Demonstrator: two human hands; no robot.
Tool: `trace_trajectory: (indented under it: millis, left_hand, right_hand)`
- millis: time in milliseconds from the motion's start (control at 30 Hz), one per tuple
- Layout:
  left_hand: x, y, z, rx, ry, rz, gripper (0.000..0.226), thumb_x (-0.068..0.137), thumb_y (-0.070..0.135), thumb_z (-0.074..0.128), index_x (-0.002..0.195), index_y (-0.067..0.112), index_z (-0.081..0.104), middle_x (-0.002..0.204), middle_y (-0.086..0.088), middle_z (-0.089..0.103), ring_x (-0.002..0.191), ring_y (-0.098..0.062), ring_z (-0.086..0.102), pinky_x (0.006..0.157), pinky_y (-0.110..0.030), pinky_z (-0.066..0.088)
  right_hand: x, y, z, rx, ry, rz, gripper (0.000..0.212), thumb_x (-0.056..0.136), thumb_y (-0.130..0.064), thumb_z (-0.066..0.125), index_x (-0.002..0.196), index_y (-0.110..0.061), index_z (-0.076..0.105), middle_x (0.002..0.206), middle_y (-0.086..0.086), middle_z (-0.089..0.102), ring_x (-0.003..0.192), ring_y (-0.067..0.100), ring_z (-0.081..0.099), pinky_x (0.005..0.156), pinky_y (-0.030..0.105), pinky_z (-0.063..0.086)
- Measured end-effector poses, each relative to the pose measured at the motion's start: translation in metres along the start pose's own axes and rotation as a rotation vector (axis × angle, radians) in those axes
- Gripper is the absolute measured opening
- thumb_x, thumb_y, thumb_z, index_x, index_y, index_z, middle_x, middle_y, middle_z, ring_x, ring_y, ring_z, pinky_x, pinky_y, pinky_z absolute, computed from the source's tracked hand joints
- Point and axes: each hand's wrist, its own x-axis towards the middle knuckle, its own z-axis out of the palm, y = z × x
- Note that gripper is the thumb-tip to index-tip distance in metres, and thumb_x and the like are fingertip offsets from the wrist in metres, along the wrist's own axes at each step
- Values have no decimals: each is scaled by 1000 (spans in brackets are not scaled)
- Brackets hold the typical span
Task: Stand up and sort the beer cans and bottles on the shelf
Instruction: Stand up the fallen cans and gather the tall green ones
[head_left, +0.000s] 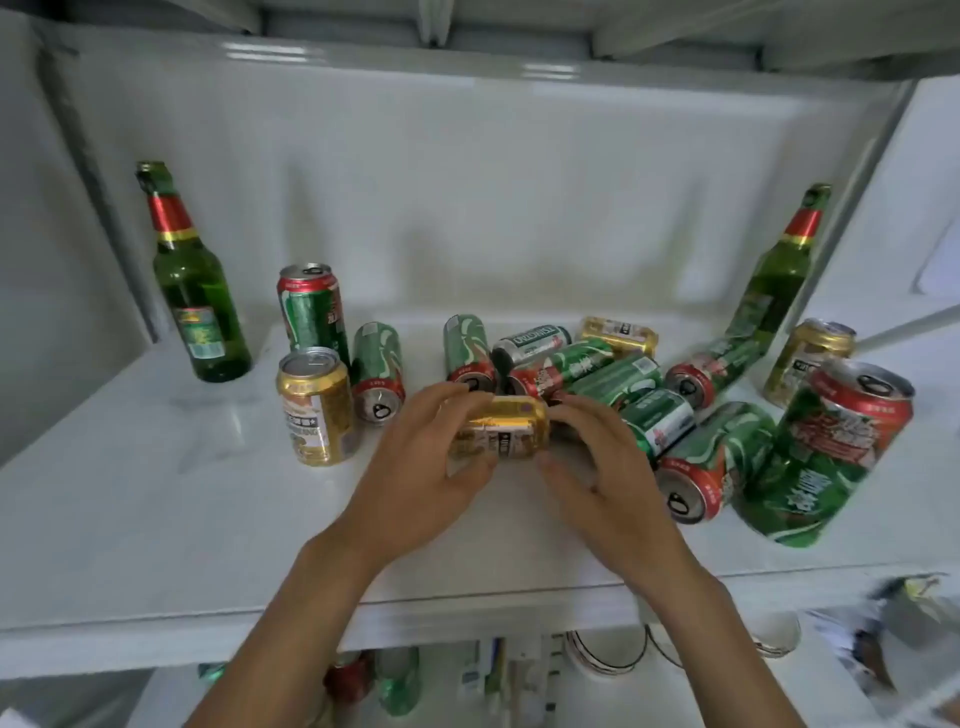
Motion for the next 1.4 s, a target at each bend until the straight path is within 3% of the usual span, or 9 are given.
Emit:
trace_trajectory:
  millis: [167,300,567,700,933,1100,1267,1333,1400]
  left_hand:
    - [36,2,8,70,-55,17,67,82,47,56,143,21,55,142,-3,55,130,-26,55,104,-50,49]
    - [59,6,8,158,-200,-13,68,84,43,68,148,30,48,138,4,53,126,-23,55,100,-50,50]
    - [73,9,10,248,-292,35,61,78,50,63,138,43,51,128,10,57,113,-18,63,91,-43,55]
    - [79,8,15,405,-314,122,77,80,56,72,149,44,39,139,12,52,124,-15,57,97,-38,52]
    - [82,6,26,532,-231,219,79,80,61,70,150,49,33,144,13,52,124,-17,59,91,-34,48]
    - [80,5,17,465,-227,205,76,77,57,70,148,50,43,141,20,57,125,-10,59,87,-34,54]
    - [74,-3,-1,153,-135,52,78,71,52,84,143,45,54,123,21,66,104,2,63,82,-27,55]
    - [70,-8,-5,-58,-21,-42,73,70,45,91,137,41,60,115,20,68,98,8,63,80,-13,51]
    - [66,-10,-5,-177,60,-117,69,71,40,92,132,44,58,113,16,68,96,0,68,79,-16,56]
  right_hand:
    - [55,-6,-32,-68,13,-1,25,96,-24,65,121,-19,68,117,-9,60,109,3,53,87,6,37]
    - [124,0,-59,-240,-94,126,35,97,-38,58,129,-22,62,129,-2,52,121,16,49,92,32,40]
    - [242,80,-55,-554,-372,390,54,92,-20,49,146,-19,47,154,12,44,135,35,47,111,52,43]
    - [251,116,-52,-749,-552,310,54,103,-45,45,153,-28,38,164,6,33,143,33,41,115,54,38]
    - [257,150,-44,-774,-674,290,79,99,-11,54,163,-28,12,167,14,25,145,38,37,114,47,38]
    - [255,147,-43,-801,-600,290,77,91,-14,62,156,-35,26,147,16,49,120,38,56,100,53,52]
    - [253,161,-46,-666,-469,326,84,91,-28,64,151,-49,10,126,23,52,97,45,62,88,57,57]
    - [250,162,-47,-581,-364,343,79,92,-30,66,151,-43,16,125,25,49,96,47,61,89,56,56]
    - [246,157,-46,-476,-239,369,73,92,-22,69,149,-32,24,124,24,47,97,47,60,88,53,56]
